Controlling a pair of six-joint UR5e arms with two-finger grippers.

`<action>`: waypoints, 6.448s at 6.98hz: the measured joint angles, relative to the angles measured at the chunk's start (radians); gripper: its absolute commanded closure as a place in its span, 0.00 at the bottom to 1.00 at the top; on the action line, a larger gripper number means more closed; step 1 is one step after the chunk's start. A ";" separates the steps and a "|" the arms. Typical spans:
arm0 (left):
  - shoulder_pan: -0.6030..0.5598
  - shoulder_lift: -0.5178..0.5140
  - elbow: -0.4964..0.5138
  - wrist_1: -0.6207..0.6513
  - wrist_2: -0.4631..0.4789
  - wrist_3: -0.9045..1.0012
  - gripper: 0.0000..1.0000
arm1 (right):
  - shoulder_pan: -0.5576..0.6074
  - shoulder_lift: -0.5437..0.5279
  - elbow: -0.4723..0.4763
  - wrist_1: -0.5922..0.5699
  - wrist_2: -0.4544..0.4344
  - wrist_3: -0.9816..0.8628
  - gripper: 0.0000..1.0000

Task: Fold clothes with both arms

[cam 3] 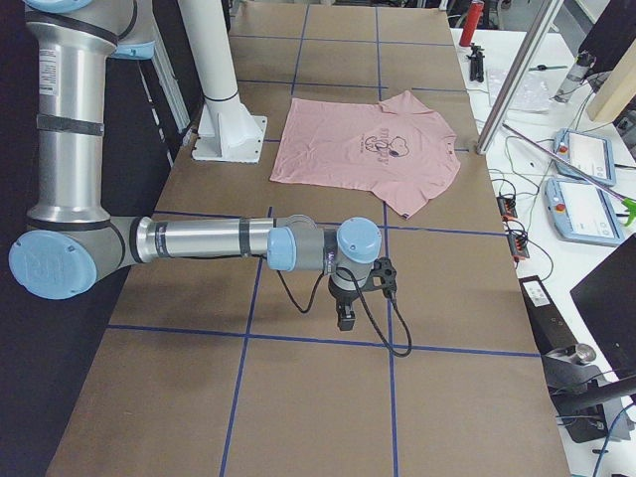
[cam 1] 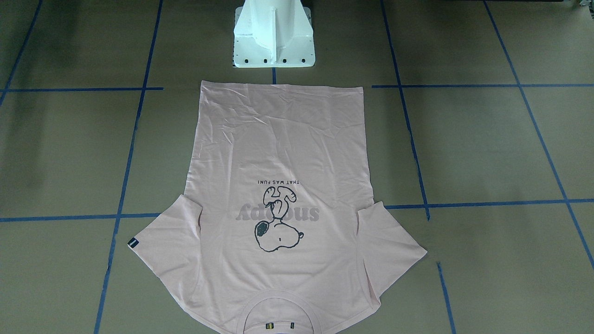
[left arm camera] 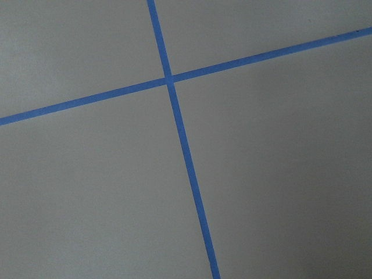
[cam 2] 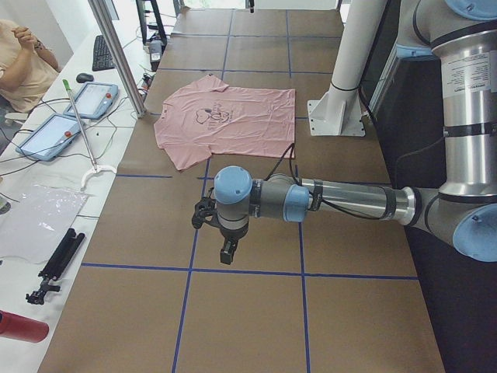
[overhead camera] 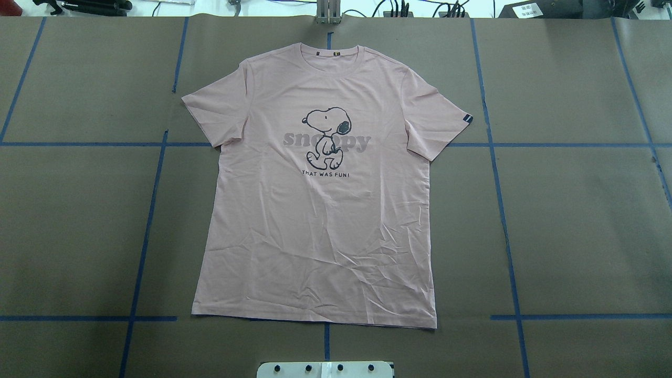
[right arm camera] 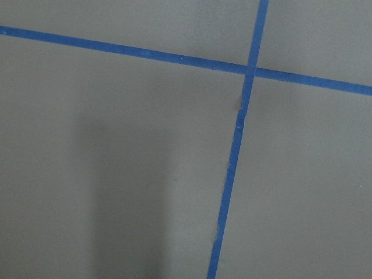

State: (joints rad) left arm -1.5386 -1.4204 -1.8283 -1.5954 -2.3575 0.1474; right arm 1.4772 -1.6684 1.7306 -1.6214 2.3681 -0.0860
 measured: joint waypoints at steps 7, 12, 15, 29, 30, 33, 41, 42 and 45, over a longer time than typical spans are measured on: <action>0.008 0.001 -0.025 -0.028 -0.010 0.035 0.00 | -0.164 0.027 -0.001 0.288 0.033 0.059 0.00; 0.007 -0.007 -0.022 -0.032 -0.006 0.035 0.00 | -0.507 0.469 -0.244 0.579 -0.279 1.021 0.02; 0.005 -0.001 -0.040 -0.035 -0.012 0.037 0.00 | -0.547 0.616 -0.437 0.590 -0.422 1.295 0.19; 0.005 0.002 -0.056 -0.035 -0.026 0.037 0.00 | -0.618 0.668 -0.522 0.588 -0.492 1.400 1.00; 0.005 0.002 -0.057 -0.035 -0.031 0.037 0.00 | -0.619 0.678 -0.513 0.587 -0.490 1.404 1.00; 0.004 0.006 -0.074 -0.034 -0.034 0.037 0.00 | -0.634 0.809 -0.523 0.539 -0.500 1.471 1.00; 0.079 -0.048 -0.018 -0.278 -0.161 -0.302 0.00 | -0.778 0.972 -0.574 0.535 -0.672 1.534 0.00; 0.144 -0.112 0.037 -0.354 -0.163 -0.422 0.00 | -0.767 0.938 -0.508 0.537 -0.626 1.533 0.00; 0.369 -0.385 0.184 -0.401 0.001 -0.797 0.00 | -0.724 0.756 -0.238 0.534 -0.509 1.527 0.00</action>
State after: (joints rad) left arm -1.1699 -1.8058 -1.6441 -1.9962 -2.3566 -0.6497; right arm 0.7536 -0.9128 1.4929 -1.0875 1.8587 1.4406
